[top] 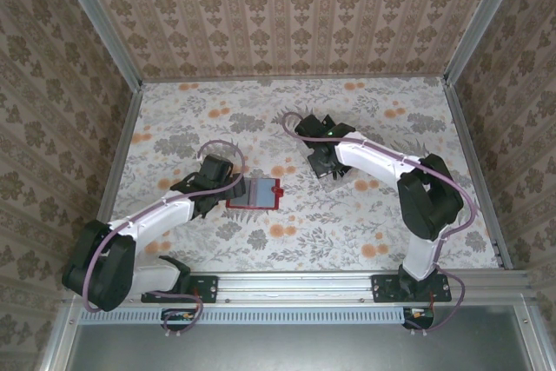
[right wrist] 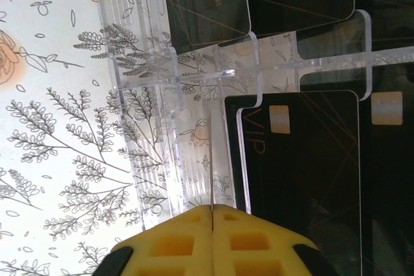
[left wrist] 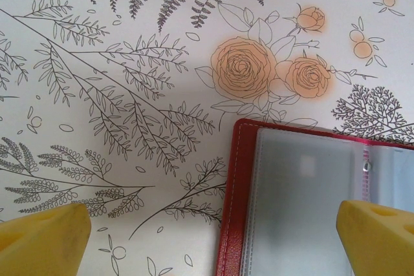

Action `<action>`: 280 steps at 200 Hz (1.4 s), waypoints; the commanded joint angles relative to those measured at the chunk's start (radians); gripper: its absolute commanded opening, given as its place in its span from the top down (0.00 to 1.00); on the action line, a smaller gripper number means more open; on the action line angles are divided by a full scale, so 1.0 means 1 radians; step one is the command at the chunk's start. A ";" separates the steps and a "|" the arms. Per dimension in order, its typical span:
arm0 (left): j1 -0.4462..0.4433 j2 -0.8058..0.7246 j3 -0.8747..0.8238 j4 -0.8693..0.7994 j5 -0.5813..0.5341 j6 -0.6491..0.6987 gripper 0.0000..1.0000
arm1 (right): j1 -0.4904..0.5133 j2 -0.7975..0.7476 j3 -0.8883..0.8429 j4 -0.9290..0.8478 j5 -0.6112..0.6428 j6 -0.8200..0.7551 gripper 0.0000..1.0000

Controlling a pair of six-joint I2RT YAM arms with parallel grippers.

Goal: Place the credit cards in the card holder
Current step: Pick up the credit card from the storage box, then rotate the card holder at the center of the table.

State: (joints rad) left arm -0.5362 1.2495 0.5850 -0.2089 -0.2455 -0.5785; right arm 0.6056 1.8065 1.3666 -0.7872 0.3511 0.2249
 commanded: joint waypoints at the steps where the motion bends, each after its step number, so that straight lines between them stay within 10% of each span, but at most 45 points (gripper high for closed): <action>1: -0.004 0.009 -0.001 0.002 0.004 0.008 0.00 | -0.004 -0.052 0.035 -0.029 -0.023 -0.016 1.00; 149: 0.014 0.081 -0.020 -0.172 -0.183 -0.159 0.00 | 0.068 -0.273 -0.121 0.375 -0.525 0.295 1.00; 280: -0.117 0.079 -0.035 -0.211 -0.175 -0.282 0.00 | 0.133 -0.226 -0.327 0.730 -0.582 0.457 1.00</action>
State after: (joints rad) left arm -0.6399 1.3426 0.5625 -0.3744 -0.3973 -0.8135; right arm 0.7368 1.5715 1.0878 -0.1772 -0.2142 0.6300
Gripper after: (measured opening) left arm 0.997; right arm 0.043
